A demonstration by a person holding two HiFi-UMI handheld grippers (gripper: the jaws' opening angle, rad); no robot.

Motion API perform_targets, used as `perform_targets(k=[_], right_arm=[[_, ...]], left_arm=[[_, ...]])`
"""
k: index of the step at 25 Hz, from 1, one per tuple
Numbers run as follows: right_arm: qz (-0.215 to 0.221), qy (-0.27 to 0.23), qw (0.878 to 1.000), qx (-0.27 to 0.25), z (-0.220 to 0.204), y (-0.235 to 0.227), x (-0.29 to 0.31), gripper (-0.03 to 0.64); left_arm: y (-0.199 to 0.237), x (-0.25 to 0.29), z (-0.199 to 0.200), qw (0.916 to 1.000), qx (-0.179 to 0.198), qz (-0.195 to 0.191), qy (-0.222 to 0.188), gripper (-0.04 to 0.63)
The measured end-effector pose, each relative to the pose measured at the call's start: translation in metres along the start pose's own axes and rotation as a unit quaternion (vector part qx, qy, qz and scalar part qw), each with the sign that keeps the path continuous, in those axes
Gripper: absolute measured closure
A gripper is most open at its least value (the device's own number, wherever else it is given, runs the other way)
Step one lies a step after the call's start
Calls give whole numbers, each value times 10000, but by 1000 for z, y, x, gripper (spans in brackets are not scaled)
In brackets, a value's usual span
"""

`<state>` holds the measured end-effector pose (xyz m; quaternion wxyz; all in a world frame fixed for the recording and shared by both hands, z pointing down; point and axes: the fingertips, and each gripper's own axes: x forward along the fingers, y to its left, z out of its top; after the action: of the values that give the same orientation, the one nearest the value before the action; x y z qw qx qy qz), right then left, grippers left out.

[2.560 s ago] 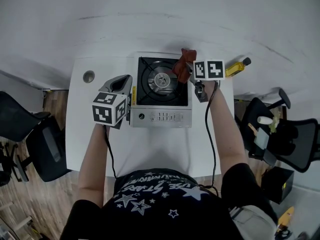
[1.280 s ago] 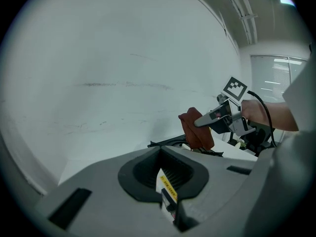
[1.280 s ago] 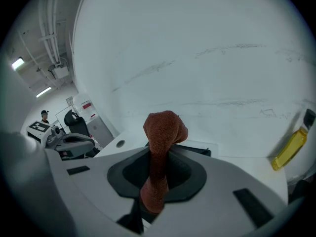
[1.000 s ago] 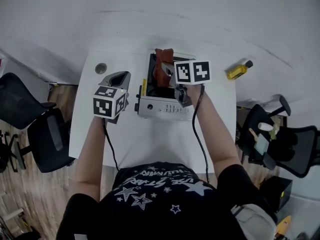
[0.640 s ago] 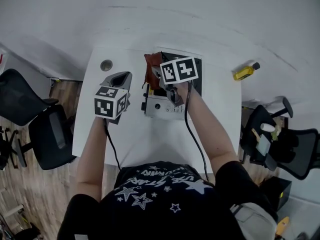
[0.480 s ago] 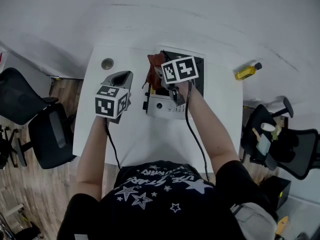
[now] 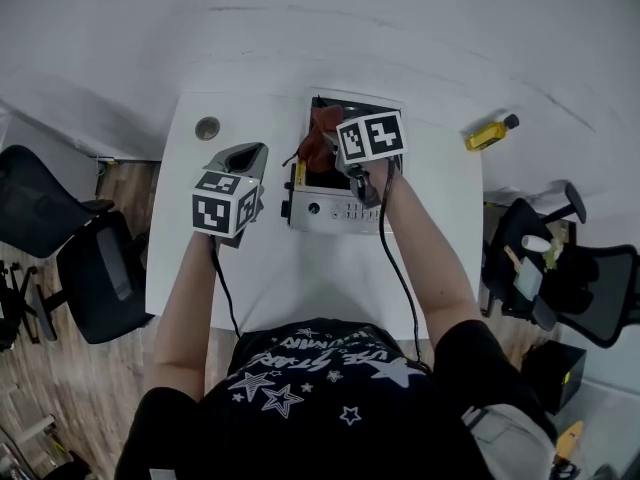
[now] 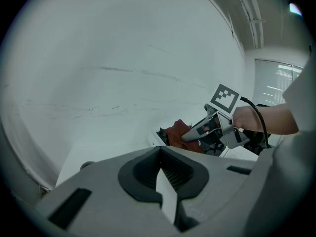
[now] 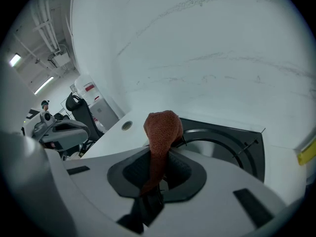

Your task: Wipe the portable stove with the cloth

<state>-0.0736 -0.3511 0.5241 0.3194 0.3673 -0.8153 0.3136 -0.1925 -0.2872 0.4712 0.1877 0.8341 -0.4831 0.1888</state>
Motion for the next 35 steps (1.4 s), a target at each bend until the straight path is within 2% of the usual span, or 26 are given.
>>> perform_targets(k=[10,35], right_arm=[[17,-164,9998,148,-7,-17,-21,557],[-360,-214,9985,361,-37,-93,-78,557]], left_arm=[[-24,2,4,9999,116,-49,41,589],[-84,24,15,9997,194,-130,69,589]])
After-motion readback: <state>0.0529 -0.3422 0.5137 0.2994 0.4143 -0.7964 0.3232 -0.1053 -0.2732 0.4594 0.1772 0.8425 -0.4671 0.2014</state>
